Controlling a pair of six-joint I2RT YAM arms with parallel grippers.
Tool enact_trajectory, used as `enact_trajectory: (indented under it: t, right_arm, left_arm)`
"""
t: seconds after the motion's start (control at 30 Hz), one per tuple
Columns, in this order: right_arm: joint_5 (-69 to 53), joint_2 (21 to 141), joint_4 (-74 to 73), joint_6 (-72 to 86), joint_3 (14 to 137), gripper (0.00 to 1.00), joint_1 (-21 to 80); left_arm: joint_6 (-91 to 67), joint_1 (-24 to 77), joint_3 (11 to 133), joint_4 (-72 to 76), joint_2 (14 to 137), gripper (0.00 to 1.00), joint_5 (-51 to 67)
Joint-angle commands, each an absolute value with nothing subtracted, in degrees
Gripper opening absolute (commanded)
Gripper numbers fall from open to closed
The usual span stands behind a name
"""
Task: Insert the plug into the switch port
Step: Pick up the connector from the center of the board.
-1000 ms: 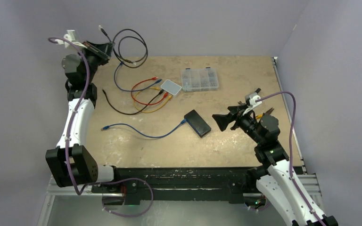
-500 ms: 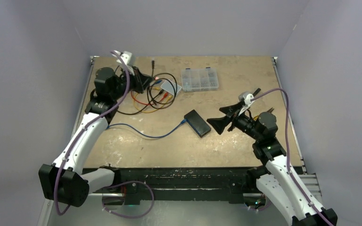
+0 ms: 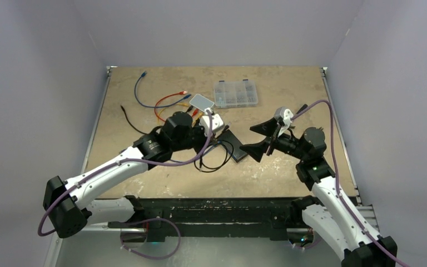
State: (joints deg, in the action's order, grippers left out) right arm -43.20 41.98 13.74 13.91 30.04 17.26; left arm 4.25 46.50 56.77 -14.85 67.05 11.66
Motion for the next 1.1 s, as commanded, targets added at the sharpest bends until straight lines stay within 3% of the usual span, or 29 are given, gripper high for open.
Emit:
enact_trajectory:
  t: [0.0,0.3,0.7,0.9,1.07]
  right_arm:
    - [-51.5,43.2,19.9,11.8,31.6,0.98,17.5]
    - [-53.5,47.0,26.7,11.9,29.1,0.95,18.6]
    - [-55.3,54.4,31.8,7.6,27.2,0.83,23.1]
    - [-55.3,56.0,30.6,5.0,27.7,0.71,25.4]
    - [-55.2,56.5,29.8,4.2,27.8,0.55,25.8]
  left_arm:
    - [12.6,51.2,55.4,-15.2,65.9,0.0,3.9]
    - [17.8,56.1,52.0,-13.5,63.7,0.0,1.6]
    - [22.6,59.1,50.0,-13.6,62.8,0.0,5.4]
    - [23.4,59.7,49.8,-14.1,62.5,0.0,6.1]
    - [24.1,59.8,49.8,-14.3,62.3,0.0,7.6]
